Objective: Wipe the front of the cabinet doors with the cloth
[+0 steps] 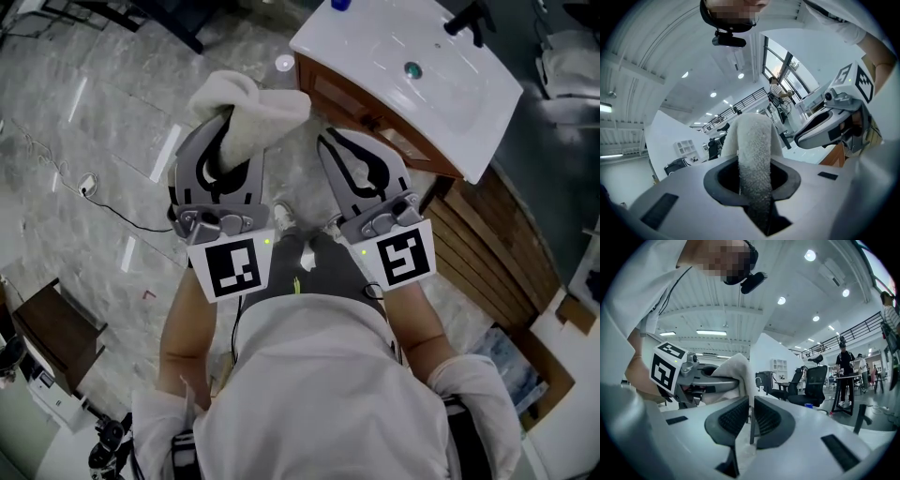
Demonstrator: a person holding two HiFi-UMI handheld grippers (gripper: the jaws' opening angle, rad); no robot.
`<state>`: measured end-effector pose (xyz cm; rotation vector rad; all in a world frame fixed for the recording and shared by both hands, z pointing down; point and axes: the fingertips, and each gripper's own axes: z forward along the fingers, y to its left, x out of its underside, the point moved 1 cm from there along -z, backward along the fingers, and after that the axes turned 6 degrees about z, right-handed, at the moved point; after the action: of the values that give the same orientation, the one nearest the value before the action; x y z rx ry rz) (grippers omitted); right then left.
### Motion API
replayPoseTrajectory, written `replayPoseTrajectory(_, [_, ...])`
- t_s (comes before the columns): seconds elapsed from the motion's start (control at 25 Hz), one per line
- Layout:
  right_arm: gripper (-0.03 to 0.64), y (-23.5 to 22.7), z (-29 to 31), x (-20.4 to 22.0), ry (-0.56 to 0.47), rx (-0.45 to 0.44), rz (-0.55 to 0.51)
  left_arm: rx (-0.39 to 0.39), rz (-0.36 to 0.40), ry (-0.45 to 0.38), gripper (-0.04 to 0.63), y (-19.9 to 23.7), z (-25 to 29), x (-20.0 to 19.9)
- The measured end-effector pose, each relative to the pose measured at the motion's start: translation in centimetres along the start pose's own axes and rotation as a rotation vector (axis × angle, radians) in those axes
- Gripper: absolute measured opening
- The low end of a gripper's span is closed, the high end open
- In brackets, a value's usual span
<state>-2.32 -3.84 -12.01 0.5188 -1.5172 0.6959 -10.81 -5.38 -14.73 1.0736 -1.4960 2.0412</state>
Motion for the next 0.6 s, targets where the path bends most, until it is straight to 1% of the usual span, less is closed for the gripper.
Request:
replayPoseTrajectory(0.12, [0.058, 0.1, -0.4, -1.6, -0.008, 0.007, -0.021, -0.019, -0.005, -0.018, 0.092, 1.1, -0.4, -1.0])
replayPoseTrajectory(0.28, [0.058, 0.3, -0.7, -3.1, -0.034, 0.017, -0.016, -0.034, 0.002, -0.035, 0.092, 2.2, -0.8, -1.7])
replayPoseTrajectory(0.6, [0.057, 0.9, -1.3, -3.5, -0.034, 0.033, -0.041, -0.032, -0.007, -0.034, 0.092, 2.5, -1.5, -1.1])
